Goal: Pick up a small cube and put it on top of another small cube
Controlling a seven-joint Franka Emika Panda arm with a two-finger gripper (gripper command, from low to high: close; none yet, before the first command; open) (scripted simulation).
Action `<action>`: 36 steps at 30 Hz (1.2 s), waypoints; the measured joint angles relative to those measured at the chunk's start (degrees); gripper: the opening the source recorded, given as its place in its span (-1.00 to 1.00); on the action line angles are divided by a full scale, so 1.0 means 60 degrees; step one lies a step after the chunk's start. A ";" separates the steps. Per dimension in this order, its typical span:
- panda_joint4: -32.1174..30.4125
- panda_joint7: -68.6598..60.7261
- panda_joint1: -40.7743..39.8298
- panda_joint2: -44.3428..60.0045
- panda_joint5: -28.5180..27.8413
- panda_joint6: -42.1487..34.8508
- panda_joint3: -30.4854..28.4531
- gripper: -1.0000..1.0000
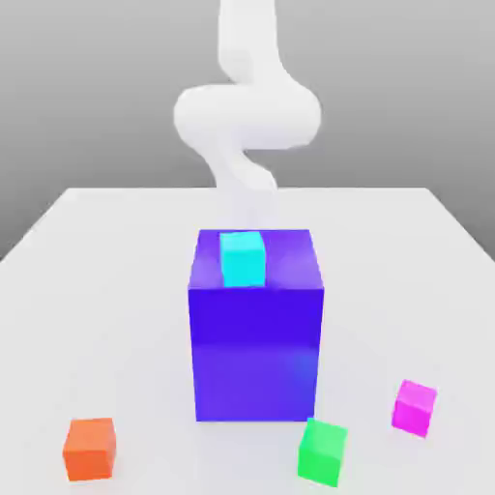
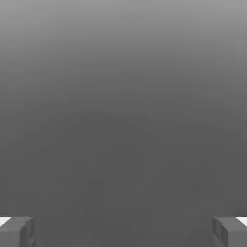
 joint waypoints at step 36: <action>-0.2133 -0.3866 0.4067 1.0500 -0.1105 0.5684 0.0528 -1.00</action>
